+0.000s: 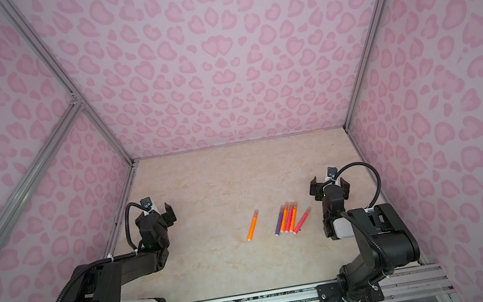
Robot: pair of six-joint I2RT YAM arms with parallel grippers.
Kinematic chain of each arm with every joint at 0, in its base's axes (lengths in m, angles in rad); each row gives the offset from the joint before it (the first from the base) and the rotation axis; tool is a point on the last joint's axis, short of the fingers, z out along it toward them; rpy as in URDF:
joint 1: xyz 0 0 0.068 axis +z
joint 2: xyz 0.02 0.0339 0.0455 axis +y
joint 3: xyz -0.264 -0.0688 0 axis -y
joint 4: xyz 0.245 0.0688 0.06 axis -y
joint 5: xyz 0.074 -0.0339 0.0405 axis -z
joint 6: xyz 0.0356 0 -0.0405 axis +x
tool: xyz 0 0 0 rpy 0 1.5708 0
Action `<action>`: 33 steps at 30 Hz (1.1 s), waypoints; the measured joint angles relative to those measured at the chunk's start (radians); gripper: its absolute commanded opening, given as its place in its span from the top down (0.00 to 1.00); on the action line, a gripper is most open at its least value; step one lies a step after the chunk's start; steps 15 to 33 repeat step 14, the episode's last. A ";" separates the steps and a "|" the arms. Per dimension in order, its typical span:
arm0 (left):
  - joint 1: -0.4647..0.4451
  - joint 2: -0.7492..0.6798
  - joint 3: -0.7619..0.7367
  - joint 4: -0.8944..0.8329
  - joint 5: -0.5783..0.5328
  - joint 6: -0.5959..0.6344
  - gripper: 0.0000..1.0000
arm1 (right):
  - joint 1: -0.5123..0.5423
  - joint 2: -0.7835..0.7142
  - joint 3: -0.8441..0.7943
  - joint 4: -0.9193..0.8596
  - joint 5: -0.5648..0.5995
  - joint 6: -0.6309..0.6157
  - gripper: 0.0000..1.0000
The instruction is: Insert the pens into the pen caps
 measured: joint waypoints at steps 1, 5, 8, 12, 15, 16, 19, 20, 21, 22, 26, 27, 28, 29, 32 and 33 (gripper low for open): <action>0.016 0.017 0.000 0.006 0.008 -0.010 0.13 | 0.000 0.007 -0.004 0.004 0.004 -0.002 0.01; 0.049 0.026 0.005 0.000 0.070 -0.026 0.02 | 0.000 -0.001 0.002 -0.032 0.015 -0.002 0.01; 0.050 0.026 0.005 0.001 0.095 -0.034 0.02 | 0.001 -0.006 0.009 -0.034 0.016 -0.002 0.01; 0.052 0.026 0.005 0.002 0.102 -0.035 0.02 | 0.005 -0.004 0.013 -0.045 0.019 -0.004 0.01; 0.052 0.026 0.005 0.002 0.106 -0.035 0.02 | 0.005 -0.005 0.019 -0.057 0.019 -0.004 0.01; 0.052 0.026 0.005 0.002 0.106 -0.035 0.02 | 0.005 -0.005 0.019 -0.057 0.019 -0.004 0.01; 0.052 0.026 0.005 0.002 0.106 -0.035 0.02 | 0.005 -0.005 0.019 -0.057 0.019 -0.004 0.01; 0.052 0.026 0.005 0.002 0.106 -0.035 0.02 | 0.005 -0.005 0.019 -0.057 0.019 -0.004 0.01; 0.052 0.026 0.005 0.002 0.106 -0.035 0.02 | 0.005 -0.005 0.019 -0.057 0.019 -0.004 0.01; 0.052 0.026 0.005 0.002 0.106 -0.035 0.02 | 0.005 -0.005 0.019 -0.057 0.019 -0.004 0.01; 0.052 0.026 0.005 0.002 0.106 -0.035 0.02 | 0.005 -0.005 0.019 -0.057 0.019 -0.004 0.01; 0.052 0.026 0.005 0.002 0.106 -0.035 0.02 | 0.005 -0.005 0.019 -0.057 0.019 -0.004 0.01; 0.052 0.026 0.005 0.002 0.106 -0.035 0.02 | 0.005 -0.005 0.019 -0.057 0.019 -0.004 0.01; 0.052 0.026 0.005 0.002 0.106 -0.035 0.02 | 0.005 -0.005 0.019 -0.057 0.019 -0.004 0.01; 0.052 0.026 0.005 0.002 0.106 -0.035 0.02 | 0.005 -0.005 0.019 -0.057 0.019 -0.004 0.01; 0.052 0.026 0.005 0.002 0.106 -0.035 0.02 | 0.005 -0.005 0.019 -0.057 0.019 -0.004 0.01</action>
